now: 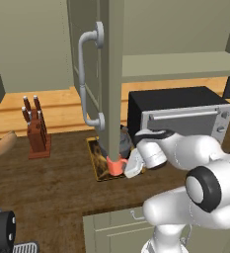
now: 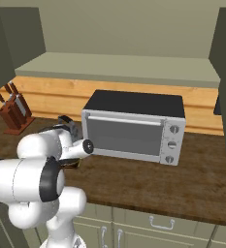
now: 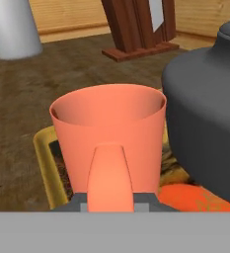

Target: Pick the kettle from the counter and place it on the tray. Then pick the mug from the cabinet and place it on the tray. Then close the cabinet doors.

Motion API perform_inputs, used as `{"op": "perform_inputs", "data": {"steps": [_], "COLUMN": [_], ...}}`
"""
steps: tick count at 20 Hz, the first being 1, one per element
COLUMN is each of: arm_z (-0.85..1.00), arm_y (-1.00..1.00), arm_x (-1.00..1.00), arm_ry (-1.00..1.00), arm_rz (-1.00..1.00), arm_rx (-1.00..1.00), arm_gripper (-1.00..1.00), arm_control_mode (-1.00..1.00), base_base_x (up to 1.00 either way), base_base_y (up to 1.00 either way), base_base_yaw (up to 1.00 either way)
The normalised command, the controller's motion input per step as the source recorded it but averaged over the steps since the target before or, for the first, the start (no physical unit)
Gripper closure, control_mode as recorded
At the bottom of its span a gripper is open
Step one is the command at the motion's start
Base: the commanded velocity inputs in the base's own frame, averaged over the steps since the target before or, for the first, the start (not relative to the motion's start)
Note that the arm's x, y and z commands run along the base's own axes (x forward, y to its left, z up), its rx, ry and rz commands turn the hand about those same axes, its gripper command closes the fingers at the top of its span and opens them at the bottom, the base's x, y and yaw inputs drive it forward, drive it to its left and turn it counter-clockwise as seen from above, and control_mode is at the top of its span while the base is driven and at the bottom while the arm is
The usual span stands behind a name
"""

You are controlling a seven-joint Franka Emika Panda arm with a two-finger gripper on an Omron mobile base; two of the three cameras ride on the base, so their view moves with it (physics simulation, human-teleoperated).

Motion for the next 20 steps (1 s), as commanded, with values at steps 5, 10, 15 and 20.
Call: {"op": "perform_inputs", "data": {"steps": [5, 10, 15, 20], "arm_z": [-0.03, -0.14, -0.25, -0.26], "arm_y": [0.00, 0.08, 0.11, 0.04], "arm_x": [0.21, 0.21, 0.05, -0.17], "arm_ry": [-0.02, -0.02, -0.01, -0.02], "arm_rz": [-0.06, -0.06, -0.03, 0.00], "arm_rx": [0.01, 0.00, 0.00, 0.00], "arm_gripper": [1.00, 1.00, 1.00, 1.00], "arm_control_mode": [-1.00, -1.00, -1.00, -1.00], "base_base_x": [0.00, 0.00, 0.00, 0.00], "base_base_y": [0.00, 0.00, 0.00, 0.00], "base_base_yaw": [0.00, 0.00, 0.00, 0.00]}}
